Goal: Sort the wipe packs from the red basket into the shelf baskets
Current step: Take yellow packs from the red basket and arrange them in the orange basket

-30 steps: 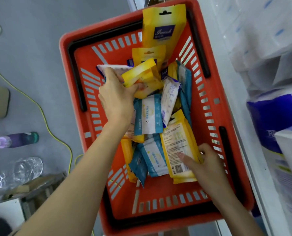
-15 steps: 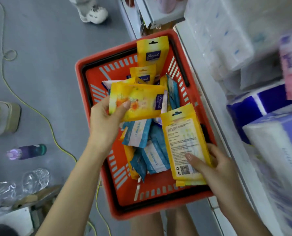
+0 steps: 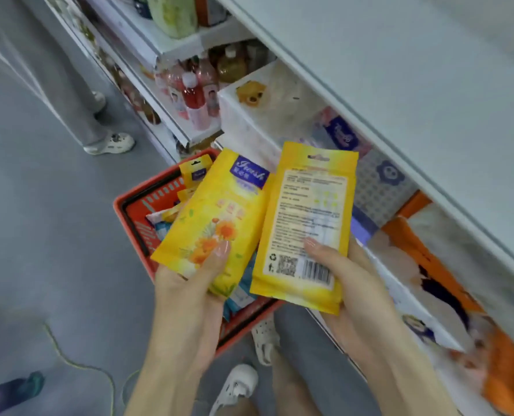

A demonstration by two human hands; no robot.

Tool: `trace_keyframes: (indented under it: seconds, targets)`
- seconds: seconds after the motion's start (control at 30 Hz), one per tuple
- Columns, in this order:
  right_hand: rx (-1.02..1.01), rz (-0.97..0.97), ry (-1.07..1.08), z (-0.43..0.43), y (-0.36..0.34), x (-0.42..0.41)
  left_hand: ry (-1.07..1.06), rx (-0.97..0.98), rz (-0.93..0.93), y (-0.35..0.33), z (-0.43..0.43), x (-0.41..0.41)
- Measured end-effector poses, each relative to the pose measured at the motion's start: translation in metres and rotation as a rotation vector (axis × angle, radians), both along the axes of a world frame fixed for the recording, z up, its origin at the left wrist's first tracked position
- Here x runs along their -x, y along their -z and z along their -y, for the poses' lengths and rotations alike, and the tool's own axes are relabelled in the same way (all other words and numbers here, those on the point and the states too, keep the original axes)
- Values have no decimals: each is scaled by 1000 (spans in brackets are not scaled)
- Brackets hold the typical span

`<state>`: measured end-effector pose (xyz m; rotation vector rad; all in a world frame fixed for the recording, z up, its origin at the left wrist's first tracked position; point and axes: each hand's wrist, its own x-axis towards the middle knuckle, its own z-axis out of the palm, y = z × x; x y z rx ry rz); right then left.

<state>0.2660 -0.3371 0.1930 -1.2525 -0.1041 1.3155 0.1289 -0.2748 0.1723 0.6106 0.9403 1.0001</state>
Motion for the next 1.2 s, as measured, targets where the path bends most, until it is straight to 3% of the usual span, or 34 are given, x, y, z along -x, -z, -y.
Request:
trace_keyframes:
  seconds: [0.23, 0.43, 0.57, 0.77, 1.0, 1.2]
  targets:
    - [-116, 100, 258, 115, -85, 18, 136, -51, 156, -87, 80, 2]
    - [-302, 57, 397, 205, -139, 43, 313, -118, 231, -144, 178, -17]
    - [-459, -7, 448, 267, -167, 32, 405, -173, 306, -176, 234, -40]
    - [-525, 39, 595, 374, -190, -7, 543, -201, 366, -202, 326, -94]
    - [-458, 100, 761, 518, -190, -55, 728, -151, 339, -202, 481, -157]
    - [-61, 376, 1048, 632, -174, -85, 901, 41, 324, -188, 593, -200]
